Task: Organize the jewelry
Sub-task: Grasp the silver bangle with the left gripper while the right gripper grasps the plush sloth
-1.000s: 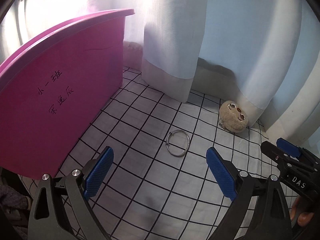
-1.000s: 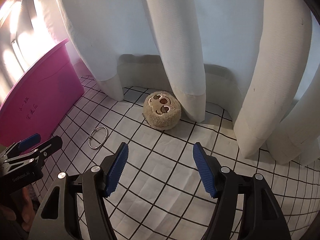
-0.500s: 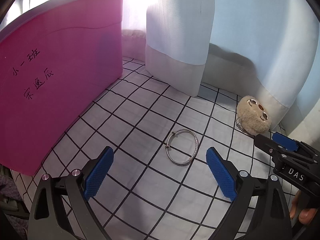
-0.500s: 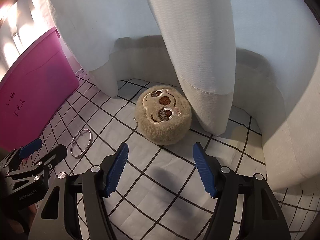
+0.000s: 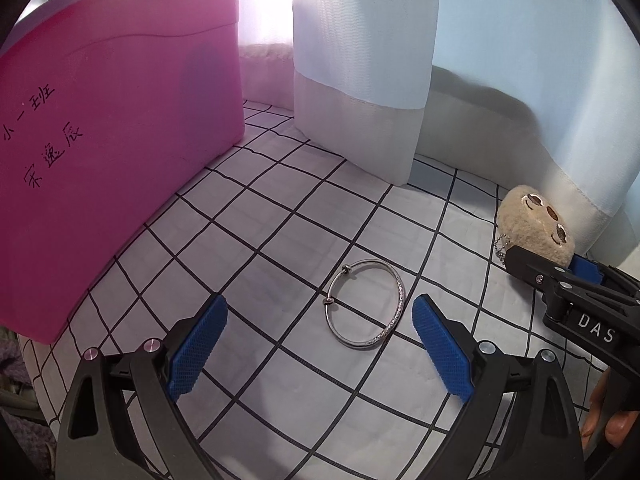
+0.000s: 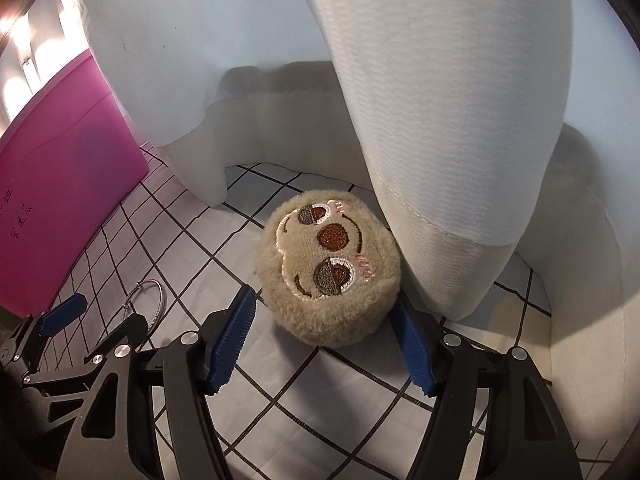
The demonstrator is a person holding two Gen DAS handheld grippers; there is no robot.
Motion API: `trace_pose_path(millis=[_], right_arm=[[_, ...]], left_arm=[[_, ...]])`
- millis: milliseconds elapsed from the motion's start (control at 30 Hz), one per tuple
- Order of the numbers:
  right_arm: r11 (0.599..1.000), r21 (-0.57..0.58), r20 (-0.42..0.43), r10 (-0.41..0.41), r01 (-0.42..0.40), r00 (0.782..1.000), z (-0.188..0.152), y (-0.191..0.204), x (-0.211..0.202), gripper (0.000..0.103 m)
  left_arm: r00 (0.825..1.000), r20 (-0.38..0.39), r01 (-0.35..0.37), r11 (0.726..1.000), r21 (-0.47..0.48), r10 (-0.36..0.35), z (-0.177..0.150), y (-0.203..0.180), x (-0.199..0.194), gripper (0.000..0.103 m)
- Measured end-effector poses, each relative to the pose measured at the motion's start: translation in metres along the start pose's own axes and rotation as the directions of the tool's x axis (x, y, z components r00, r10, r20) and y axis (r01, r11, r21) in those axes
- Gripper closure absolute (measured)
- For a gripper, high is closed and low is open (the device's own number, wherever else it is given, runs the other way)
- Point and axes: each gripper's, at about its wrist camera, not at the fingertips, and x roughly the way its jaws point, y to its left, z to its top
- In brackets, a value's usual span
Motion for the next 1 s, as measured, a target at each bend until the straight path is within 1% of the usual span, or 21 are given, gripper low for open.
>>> trace_pose_path(millis=[167,333,467,533,600,667,800,867,933,967,1000], right_arm=[[1.0,-0.017,0.007,0.0,0.0,1.0,0.005,0.002,0.006,0.037],[0.999,-0.032,0.01,-0.006,0.006,1.0,0.009,0.002,0.008,0.037],[0.999,-0.041,0.015,-0.014,0.015,1.0,0.011,0.001,0.01,0.037],[0.998,-0.05,0.016,-0.026,0.027,1.0,0.012,0.003,0.012,0.037],[0.997,-0.063,0.016,-0.039,0.04,0.999,0.014,0.008,0.016,0.037],[0.996,-0.071,0.018,-0.049,0.05,0.999,0.014,0.01,0.017,0.037],[0.994,-0.088,0.018,-0.064,0.065,0.998,0.015,0.014,0.02,0.037],[0.993,-0.094,0.017,-0.066,0.068,0.998,0.015,0.015,0.021,0.038],[0.993,-0.097,0.018,-0.059,0.06,0.998,0.014,0.017,0.021,0.038],[0.993,-0.101,0.018,-0.057,0.058,0.998,0.014,0.017,0.021,0.038],[0.993,-0.104,0.019,-0.054,0.056,0.998,0.015,0.02,0.023,0.041]], left_arm=[[1.0,-0.013,-0.014,1.0,0.013,0.014,0.002,-0.004,0.009,0.011],[0.999,-0.009,-0.034,0.999,0.04,0.035,0.007,-0.009,0.015,0.011],[0.999,-0.016,-0.028,0.999,0.025,0.029,0.009,-0.009,0.019,0.01],[0.999,-0.019,-0.031,0.999,0.022,0.032,0.01,-0.008,0.022,0.008],[0.999,-0.026,-0.019,1.0,0.01,0.019,0.01,-0.006,0.024,0.007],[0.999,-0.04,0.009,1.0,-0.01,-0.01,0.01,-0.001,0.027,0.007],[0.999,-0.045,0.013,1.0,0.004,-0.013,0.011,0.0,0.029,0.008],[0.999,-0.036,0.023,1.0,0.015,-0.022,0.011,-0.001,0.027,0.013],[0.999,-0.021,0.036,0.999,0.038,-0.035,0.009,-0.006,0.023,0.025],[0.999,-0.016,0.042,0.998,0.05,-0.041,0.008,-0.008,0.021,0.028],[0.999,-0.012,0.051,0.997,0.059,-0.05,0.007,-0.009,0.019,0.035]])
